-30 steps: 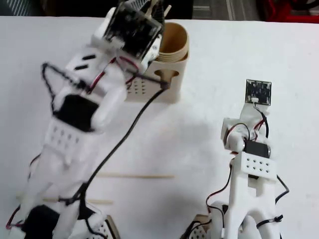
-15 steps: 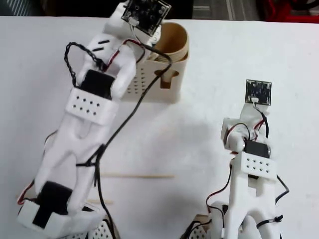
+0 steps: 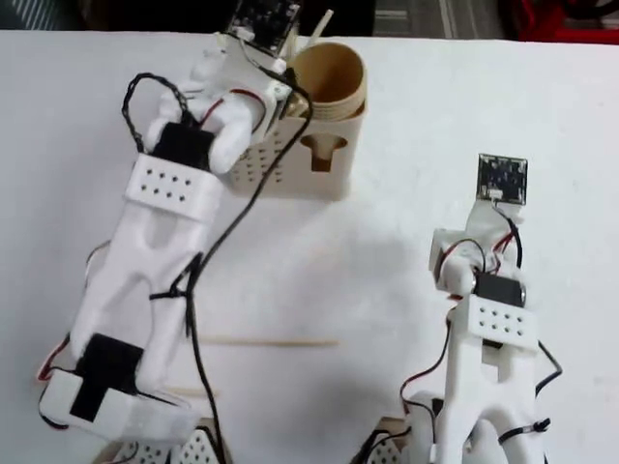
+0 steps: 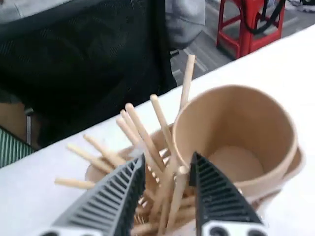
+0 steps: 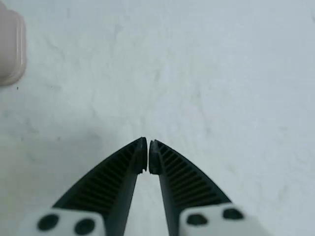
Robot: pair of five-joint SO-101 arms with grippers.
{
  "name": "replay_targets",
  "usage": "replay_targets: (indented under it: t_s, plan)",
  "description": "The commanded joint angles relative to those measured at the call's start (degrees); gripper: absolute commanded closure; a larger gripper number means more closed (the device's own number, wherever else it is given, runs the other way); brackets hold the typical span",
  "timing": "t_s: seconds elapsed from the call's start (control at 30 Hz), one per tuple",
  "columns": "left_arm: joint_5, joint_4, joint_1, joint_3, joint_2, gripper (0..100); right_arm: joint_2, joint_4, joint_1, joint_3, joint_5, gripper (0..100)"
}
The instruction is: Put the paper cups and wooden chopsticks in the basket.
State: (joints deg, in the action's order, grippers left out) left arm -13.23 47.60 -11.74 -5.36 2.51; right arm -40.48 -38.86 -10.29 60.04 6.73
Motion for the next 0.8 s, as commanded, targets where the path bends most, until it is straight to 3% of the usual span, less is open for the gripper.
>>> replay_targets:
  t_s: [0.0, 0.27, 0.5, 0.6, 0.77]
  plan:
    - [-0.7, 8.3, 1.9, -6.5, 4.7, 82, -1.9, 1.0, 0.7, -0.4, 0.2, 97.4]
    - [-10.5, 31.1, 9.6, -11.3, 10.9, 82, -1.9, 1.0, 0.7, -0.4, 0.2, 97.4]
    - [-22.9, 45.6, 17.1, -11.0, 16.7, 82, -2.2, 0.6, 0.7, -0.7, 0.5, 97.4]
    - [-25.8, 50.0, 20.1, -11.0, 17.8, 82, -2.3, -1.0, 2.6, -1.4, 5.3, 97.4]
    - [-29.5, 54.5, 25.9, -10.1, 18.1, 82, -1.9, -11.6, 11.6, -6.0, 14.7, 97.4]
